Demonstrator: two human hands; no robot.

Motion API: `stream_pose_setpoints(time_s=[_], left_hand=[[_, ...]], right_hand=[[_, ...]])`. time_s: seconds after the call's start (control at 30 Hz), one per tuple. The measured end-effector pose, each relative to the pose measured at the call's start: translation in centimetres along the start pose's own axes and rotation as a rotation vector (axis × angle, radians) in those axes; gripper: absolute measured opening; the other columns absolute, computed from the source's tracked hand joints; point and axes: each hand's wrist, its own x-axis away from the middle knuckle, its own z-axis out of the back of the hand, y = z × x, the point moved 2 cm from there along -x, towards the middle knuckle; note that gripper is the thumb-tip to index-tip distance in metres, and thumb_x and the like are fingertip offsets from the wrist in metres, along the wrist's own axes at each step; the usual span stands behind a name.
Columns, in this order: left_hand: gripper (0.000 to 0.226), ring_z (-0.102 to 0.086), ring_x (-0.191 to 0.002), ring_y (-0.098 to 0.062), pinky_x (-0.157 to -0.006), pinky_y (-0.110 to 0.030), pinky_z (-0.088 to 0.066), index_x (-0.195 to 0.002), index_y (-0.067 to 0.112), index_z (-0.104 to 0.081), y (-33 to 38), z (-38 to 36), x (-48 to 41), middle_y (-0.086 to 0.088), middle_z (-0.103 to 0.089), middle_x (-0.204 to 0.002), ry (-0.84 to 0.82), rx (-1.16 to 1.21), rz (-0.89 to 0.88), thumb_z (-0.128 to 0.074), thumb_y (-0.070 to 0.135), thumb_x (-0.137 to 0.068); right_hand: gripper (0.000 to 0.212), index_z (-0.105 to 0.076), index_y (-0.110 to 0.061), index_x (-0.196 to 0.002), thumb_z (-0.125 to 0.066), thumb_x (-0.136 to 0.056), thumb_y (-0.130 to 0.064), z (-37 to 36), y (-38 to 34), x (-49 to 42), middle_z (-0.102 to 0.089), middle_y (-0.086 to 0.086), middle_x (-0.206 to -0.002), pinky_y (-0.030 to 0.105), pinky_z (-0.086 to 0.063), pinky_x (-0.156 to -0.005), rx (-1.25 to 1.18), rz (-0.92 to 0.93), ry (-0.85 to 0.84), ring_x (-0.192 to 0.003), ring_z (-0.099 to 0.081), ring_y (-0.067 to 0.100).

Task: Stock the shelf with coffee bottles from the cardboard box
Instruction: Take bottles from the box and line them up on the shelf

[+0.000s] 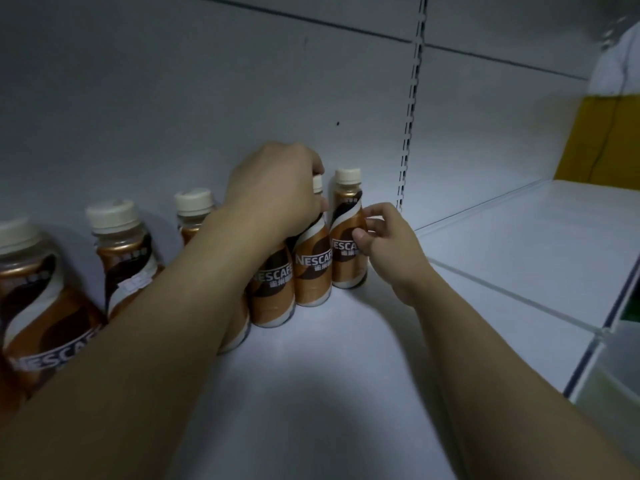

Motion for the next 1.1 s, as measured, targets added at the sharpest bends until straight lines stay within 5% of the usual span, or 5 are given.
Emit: stream_pose_setpoints(time_s=[0.2, 0.47, 0.87, 0.97, 1.1], left_hand=[[0.047, -0.059, -0.106, -0.029, -0.082, -0.036, -0.047, -0.129, 0.025, -0.060, -0.1, -0.1, -0.1, -0.008, -0.062, -0.122, 0.005, -0.002, -0.033, -0.071, 0.033, -0.084], [0.045, -0.056, -0.100, -0.027, -0.073, -0.032, -0.041, -0.125, 0.019, -0.062, -0.2, -0.2, 0.0, -0.010, -0.052, -0.121, 0.067, 0.000, -0.047, -0.074, 0.028, -0.082], [0.045, -0.054, -0.100, -0.027, -0.075, -0.034, -0.043, -0.126, 0.019, -0.061, 0.0, -0.5, 0.3, -0.009, -0.052, -0.120, 0.084, -0.041, -0.033, -0.073, 0.028, -0.083], [0.059, -0.053, -0.107, -0.028, -0.082, -0.037, -0.044, -0.131, 0.021, -0.055, 0.2, 0.2, 1.0, -0.008, -0.051, -0.126, 0.024, -0.039, -0.059, -0.076, 0.034, -0.078], [0.071, -0.054, -0.113, -0.028, -0.090, -0.040, -0.047, -0.134, 0.027, -0.050, -0.8, 3.3, 2.0, -0.005, -0.055, -0.128, -0.071, -0.118, 0.006, -0.081, 0.039, -0.071]], right_hand=[[0.030, -0.063, -0.025, -0.113, -0.070, -0.085, -0.033, -0.3, -0.2, 0.7, -0.065, -0.008, -0.102, 0.036, -0.053, -0.088, -0.005, 0.032, -0.069, -0.096, -0.065, 0.013], [0.016, -0.054, -0.005, -0.111, -0.054, -0.095, -0.006, 0.0, 0.4, 0.3, -0.066, 0.008, -0.090, 0.040, -0.053, -0.087, -0.134, -0.065, -0.011, -0.081, -0.063, 0.018], [0.011, -0.052, -0.017, -0.108, -0.044, -0.101, -0.014, -0.7, 0.0, 1.1, -0.067, -0.003, -0.083, 0.035, -0.051, -0.082, -0.096, -0.037, -0.061, -0.077, -0.061, 0.012], [0.019, -0.051, -0.017, -0.118, -0.047, -0.100, -0.018, -0.8, -0.3, 1.3, -0.066, 0.000, -0.098, 0.032, -0.047, -0.080, -0.060, -0.035, -0.052, -0.084, -0.062, 0.012], [0.059, -0.036, -0.022, -0.145, -0.059, -0.090, -0.022, -0.4, -1.5, 1.8, -0.043, 0.002, -0.146, 0.041, -0.036, -0.109, -0.026, 0.028, 0.111, -0.132, -0.042, 0.018]])
